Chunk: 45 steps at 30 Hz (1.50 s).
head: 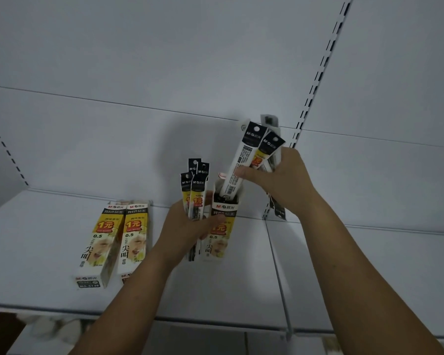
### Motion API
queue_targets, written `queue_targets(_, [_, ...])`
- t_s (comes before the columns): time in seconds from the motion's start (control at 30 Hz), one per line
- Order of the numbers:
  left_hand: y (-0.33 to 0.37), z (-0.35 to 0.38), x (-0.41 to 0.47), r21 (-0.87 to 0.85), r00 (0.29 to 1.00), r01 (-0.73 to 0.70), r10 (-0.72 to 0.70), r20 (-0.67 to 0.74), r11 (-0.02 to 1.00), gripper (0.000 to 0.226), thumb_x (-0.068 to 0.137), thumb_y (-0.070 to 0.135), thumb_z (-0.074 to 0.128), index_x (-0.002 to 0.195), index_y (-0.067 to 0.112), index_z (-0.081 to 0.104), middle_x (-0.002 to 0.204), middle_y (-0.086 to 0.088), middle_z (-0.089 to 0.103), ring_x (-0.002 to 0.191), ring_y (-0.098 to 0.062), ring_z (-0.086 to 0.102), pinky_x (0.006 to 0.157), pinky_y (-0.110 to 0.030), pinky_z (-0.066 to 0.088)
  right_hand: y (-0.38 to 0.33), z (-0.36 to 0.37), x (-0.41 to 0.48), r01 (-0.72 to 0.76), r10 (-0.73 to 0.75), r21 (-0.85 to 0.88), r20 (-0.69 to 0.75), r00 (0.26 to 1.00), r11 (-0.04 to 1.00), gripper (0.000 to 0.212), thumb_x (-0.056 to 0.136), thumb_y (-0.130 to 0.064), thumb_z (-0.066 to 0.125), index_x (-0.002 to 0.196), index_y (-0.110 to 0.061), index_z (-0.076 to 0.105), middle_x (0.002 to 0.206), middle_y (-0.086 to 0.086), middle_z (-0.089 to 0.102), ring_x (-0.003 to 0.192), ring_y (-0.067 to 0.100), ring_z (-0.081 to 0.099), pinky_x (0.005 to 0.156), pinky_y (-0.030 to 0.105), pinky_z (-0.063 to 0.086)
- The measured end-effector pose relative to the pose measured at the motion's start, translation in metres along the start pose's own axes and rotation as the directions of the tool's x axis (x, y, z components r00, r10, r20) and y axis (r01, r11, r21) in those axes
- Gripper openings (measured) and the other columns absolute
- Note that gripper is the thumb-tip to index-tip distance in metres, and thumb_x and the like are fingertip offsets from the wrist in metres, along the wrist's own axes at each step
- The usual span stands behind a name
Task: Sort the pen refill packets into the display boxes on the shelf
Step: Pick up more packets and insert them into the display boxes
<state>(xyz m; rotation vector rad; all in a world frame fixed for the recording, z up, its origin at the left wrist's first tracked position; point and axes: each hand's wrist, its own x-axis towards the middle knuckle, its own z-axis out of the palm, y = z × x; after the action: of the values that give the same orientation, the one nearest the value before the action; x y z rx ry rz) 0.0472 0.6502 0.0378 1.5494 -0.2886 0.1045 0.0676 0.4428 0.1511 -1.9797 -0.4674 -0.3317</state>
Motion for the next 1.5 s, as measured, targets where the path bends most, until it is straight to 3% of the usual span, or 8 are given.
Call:
queue_targets(0.2, [-0.003, 0.001, 0.001, -0.018, 1.000, 0.015, -0.015, 0.003, 1.000, 0.017, 0.087, 0.009, 0.082, 0.090, 0.025, 0.076, 0.068, 0.001, 0.070, 0.057, -0.016, 0.058, 0.060, -0.029, 0.051, 0.001, -0.010, 0.000, -0.033, 0.035, -0.026, 0.091, 0.995, 0.999, 0.018, 0.080, -0.026, 0.087, 0.093, -0.026, 0.074, 0.072, -0.024, 0.074, 0.060, -0.006, 0.066, 0.058, 0.009, 0.047])
queue_targets(0.47, [-0.007, 0.001, 0.002, -0.008, 1.000, 0.014, -0.014, 0.001, 1.000, 0.015, 0.087, 0.009, 0.083, 0.100, 0.011, 0.075, 0.069, 0.000, 0.069, 0.056, -0.014, 0.058, 0.058, -0.027, 0.050, 0.005, -0.009, 0.005, -0.052, 0.053, -0.045, 0.034, 0.998, 0.998, 0.022, 0.081, -0.032, 0.088, 0.091, -0.019, 0.075, 0.069, -0.018, 0.073, 0.057, -0.001, 0.063, 0.056, 0.015, 0.047])
queue_targets(0.67, [-0.006, 0.001, 0.002, -0.002, 1.000, 0.002, -0.002, -0.008, 1.000, 0.015, 0.087, 0.008, 0.082, 0.096, 0.017, 0.074, 0.068, 0.003, 0.070, 0.055, -0.010, 0.059, 0.058, -0.025, 0.051, 0.004, 0.002, 0.001, 0.000, -0.001, 0.011, 0.070, 0.998, 1.000, 0.016, 0.083, -0.022, 0.087, 0.094, -0.022, 0.074, 0.085, -0.019, 0.078, 0.075, -0.002, 0.072, 0.065, 0.010, 0.051])
queue_targets(0.97, [-0.007, 0.003, 0.002, -0.008, 1.000, 0.003, -0.003, 0.013, 1.000, 0.016, 0.089, 0.008, 0.081, 0.104, 0.012, 0.075, 0.068, 0.004, 0.070, 0.056, -0.012, 0.058, 0.057, -0.027, 0.050, 0.012, 0.008, -0.005, -0.110, 0.114, -0.029, 0.196, 0.974, 0.993, 0.029, 0.075, -0.019, 0.094, 0.098, -0.015, 0.077, 0.089, -0.012, 0.079, 0.081, 0.002, 0.075, 0.066, 0.012, 0.053])
queue_targets(1.2, [-0.007, 0.003, 0.002, 0.011, 1.000, 0.016, -0.016, 0.001, 1.000, 0.015, 0.088, 0.007, 0.081, 0.100, 0.012, 0.074, 0.066, 0.009, 0.071, 0.056, -0.003, 0.063, 0.059, -0.019, 0.050, 0.005, 0.005, -0.002, -0.015, 0.023, 0.062, -0.135, 0.991, 0.998, 0.032, 0.079, -0.022, 0.092, 0.083, 0.000, 0.069, 0.066, 0.003, 0.065, 0.057, 0.007, 0.057, 0.057, 0.020, 0.050])
queue_targets(1.27, [-0.007, 0.003, 0.002, 0.024, 1.000, 0.014, -0.015, 0.011, 1.000, 0.012, 0.088, 0.008, 0.081, 0.097, 0.011, 0.073, 0.065, 0.008, 0.069, 0.056, -0.006, 0.062, 0.060, -0.020, 0.050, 0.007, 0.010, -0.001, -0.082, 0.081, -0.034, -0.027, 0.996, 0.996, 0.040, 0.077, -0.023, 0.092, 0.082, 0.004, 0.064, 0.067, 0.010, 0.059, 0.052, 0.008, 0.053, 0.053, 0.019, 0.047])
queue_targets(1.4, [-0.006, 0.003, 0.003, 0.007, 1.000, 0.007, -0.007, 0.010, 1.000, 0.013, 0.088, 0.009, 0.082, 0.096, 0.016, 0.074, 0.064, 0.003, 0.067, 0.055, -0.016, 0.056, 0.058, -0.026, 0.050, 0.014, 0.016, -0.003, -0.107, 0.136, -0.162, 0.183, 0.974, 0.981, 0.045, 0.073, -0.028, 0.095, 0.083, 0.002, 0.063, 0.080, 0.022, 0.066, 0.065, 0.030, 0.065, 0.066, 0.043, 0.058])
queue_targets(1.5, [-0.007, 0.003, 0.002, 0.016, 1.000, 0.016, -0.016, 0.006, 1.000, 0.014, 0.088, 0.009, 0.081, 0.097, 0.018, 0.075, 0.062, 0.005, 0.067, 0.054, -0.015, 0.056, 0.058, -0.028, 0.050, 0.009, 0.013, -0.005, -0.072, 0.072, -0.005, 0.020, 0.997, 0.997, 0.026, 0.077, -0.021, 0.091, 0.088, -0.006, 0.073, 0.078, 0.004, 0.073, 0.066, 0.007, 0.068, 0.064, 0.018, 0.055])
